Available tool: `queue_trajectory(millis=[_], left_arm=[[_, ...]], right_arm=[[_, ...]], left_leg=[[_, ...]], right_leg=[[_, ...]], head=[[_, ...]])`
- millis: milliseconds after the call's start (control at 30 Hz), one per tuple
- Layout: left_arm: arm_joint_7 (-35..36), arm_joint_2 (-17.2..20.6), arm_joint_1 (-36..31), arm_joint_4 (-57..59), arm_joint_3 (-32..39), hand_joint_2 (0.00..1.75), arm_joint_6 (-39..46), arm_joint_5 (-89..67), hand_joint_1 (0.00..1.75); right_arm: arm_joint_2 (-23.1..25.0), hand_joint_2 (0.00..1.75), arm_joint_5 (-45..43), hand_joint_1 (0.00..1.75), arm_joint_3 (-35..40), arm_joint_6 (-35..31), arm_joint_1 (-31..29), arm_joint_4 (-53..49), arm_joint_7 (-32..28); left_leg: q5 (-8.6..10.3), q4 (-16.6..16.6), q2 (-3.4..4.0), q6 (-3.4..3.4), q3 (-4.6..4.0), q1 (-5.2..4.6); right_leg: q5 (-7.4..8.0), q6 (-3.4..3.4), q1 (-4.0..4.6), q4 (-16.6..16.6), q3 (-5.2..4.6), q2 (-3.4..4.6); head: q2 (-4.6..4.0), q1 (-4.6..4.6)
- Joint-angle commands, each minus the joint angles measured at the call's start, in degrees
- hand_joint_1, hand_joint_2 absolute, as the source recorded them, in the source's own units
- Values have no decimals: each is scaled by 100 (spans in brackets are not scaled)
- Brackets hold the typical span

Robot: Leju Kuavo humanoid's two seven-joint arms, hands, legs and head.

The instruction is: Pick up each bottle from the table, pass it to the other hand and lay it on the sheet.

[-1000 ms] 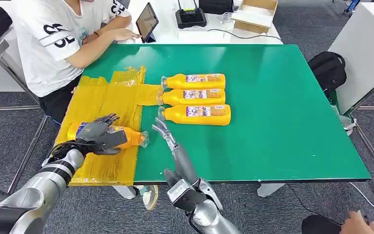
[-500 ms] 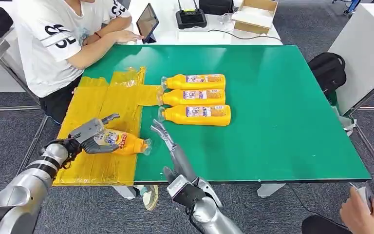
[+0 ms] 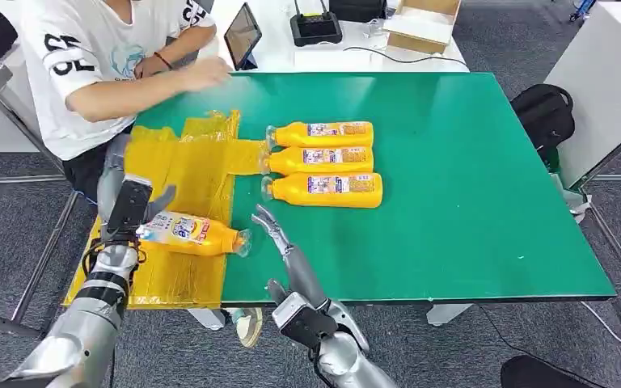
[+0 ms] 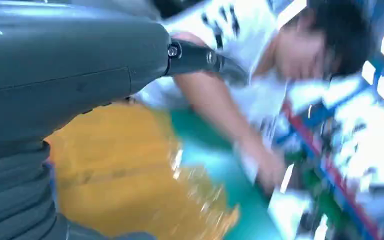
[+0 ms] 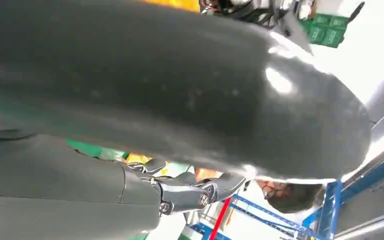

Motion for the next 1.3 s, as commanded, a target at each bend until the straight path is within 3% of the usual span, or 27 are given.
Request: queue_trajectory(millis=[33,100,133,167,267,533,900,1033,1167,1300], left_arm=[[2,-684,1110,-3097,-631,175,-142,2334,0],[17,-959,1322,-3151,-512,175,-1057,3070,0],[15,-1007,1385,-3171,-522,175,-1107,3103,0],[374,-1044,1499,-3176,-571,175,-1729,3613,0],[537,-1095,1842,-3153,-720,175,-2115,3875,0],[628,-1076,2530,-3190,-867,175,-2413,4020,0],[558,-1101,2637,-3272,-784,175,-2236,3879,0],[552,-1108,2781,-3218,-786,175,-2251,3814,0],[503,-1134,2816,-3117,-709,175,-2231,3698,0],[431,-1207,2968,-3208,-512,175,-2130,3549,0]], right_arm=[[-110,175,104,0,-173,-209,-13,218,-7],[-189,175,127,0,-332,-328,75,56,-3],[-230,175,120,0,-383,-300,107,-14,1],[-242,175,175,0,-532,-513,202,-169,-41],[-349,175,183,0,-863,-633,451,-668,-66],[-490,175,305,0,-1565,-1056,906,-1604,-198],[-537,175,405,0,-1684,-1203,929,-1657,-217],[-633,175,640,0,-1835,-1150,903,-1617,29],[-793,175,1076,0,-1772,-823,691,-1144,648],[-1012,175,1666,0,-1728,-420,419,-454,1632]], left_leg=[[-12,1,0,11,14,1],[-14,2,-7,12,15,2],[-8,-1,-14,12,6,1],[-5,-5,-20,11,5,-3],[-7,-3,-7,10,-4,-4],[-12,-6,-6,10,0,-7],[-11,-3,-2,5,-14,-2],[-17,-6,-4,8,1,-4],[-15,-7,1,7,0,-3],[-18,-10,7,10,11,-2]], right_leg=[[-10,-13,5,-5,18,-8],[-13,-14,7,-6,25,-15],[-10,-9,5,-10,17,-21],[-10,-7,0,-12,16,-24],[-6,-5,-1,-10,5,-7],[-10,-7,-3,-12,5,-9],[-5,-7,1,-10,-9,-5],[-11,-10,0,-14,6,-8],[-7,-8,1,-16,5,-2],[-7,-15,4,-20,16,1]], head=[[0,0],[0,-2],[0,-2],[0,2],[0,0],[0,-2],[0,0],[0,0],[0,0],[0,0]])
